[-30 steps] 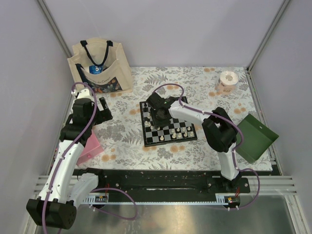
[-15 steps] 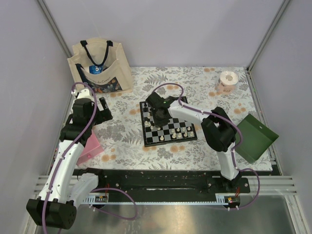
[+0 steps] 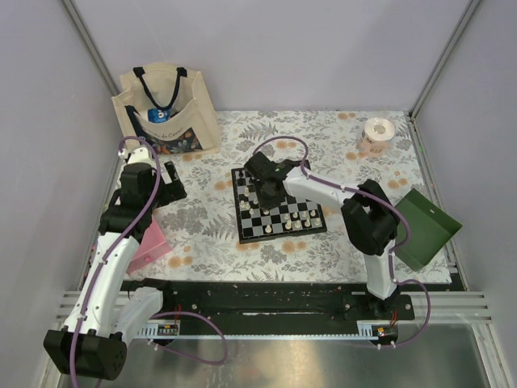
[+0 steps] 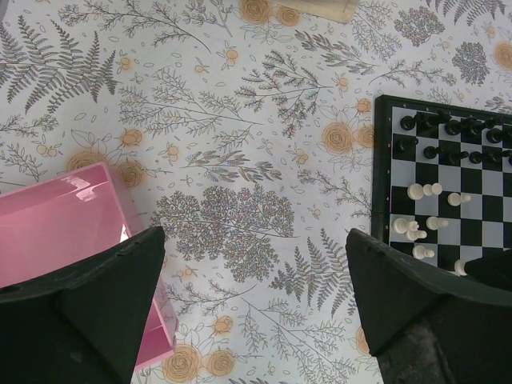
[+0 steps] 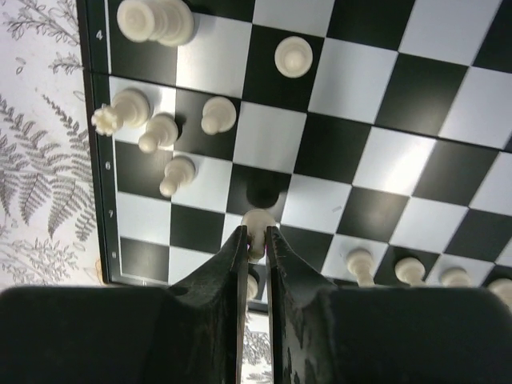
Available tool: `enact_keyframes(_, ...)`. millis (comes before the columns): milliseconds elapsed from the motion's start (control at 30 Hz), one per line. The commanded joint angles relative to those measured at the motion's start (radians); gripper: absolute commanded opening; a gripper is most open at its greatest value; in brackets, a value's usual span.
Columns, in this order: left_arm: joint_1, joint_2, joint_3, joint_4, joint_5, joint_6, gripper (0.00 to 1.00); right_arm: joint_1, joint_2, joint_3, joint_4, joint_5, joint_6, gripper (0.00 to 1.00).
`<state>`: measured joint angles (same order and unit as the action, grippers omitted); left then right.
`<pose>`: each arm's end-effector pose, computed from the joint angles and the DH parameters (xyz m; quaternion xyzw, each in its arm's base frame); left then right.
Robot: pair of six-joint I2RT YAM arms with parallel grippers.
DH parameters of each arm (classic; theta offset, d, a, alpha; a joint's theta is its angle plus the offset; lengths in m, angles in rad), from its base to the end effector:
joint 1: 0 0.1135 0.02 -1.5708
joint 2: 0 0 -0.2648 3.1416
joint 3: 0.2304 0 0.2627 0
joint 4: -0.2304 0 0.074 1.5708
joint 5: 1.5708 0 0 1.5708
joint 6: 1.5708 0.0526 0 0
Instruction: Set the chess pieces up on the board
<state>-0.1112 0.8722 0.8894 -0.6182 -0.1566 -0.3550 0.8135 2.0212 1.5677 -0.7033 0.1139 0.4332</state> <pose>0.2079 -0.0150 0.3094 -0.1434 0.8710 -0.0400 0.4681 0.3082 0.3173 0.1782 -0.1732 0.9617 0.0746 0.1991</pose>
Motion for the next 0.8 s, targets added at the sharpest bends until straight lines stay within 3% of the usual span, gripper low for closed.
enact_keyframes(0,0.004,-0.006,-0.003,0.031,0.008,0.011,0.99,0.021,-0.133,-0.041,-0.001,0.026,-0.025,0.1)
enact_keyframes(767,0.004,0.002,0.0,0.031,0.025,0.01,0.99,0.133,-0.11,-0.092,0.018,0.001,-0.022,0.09)
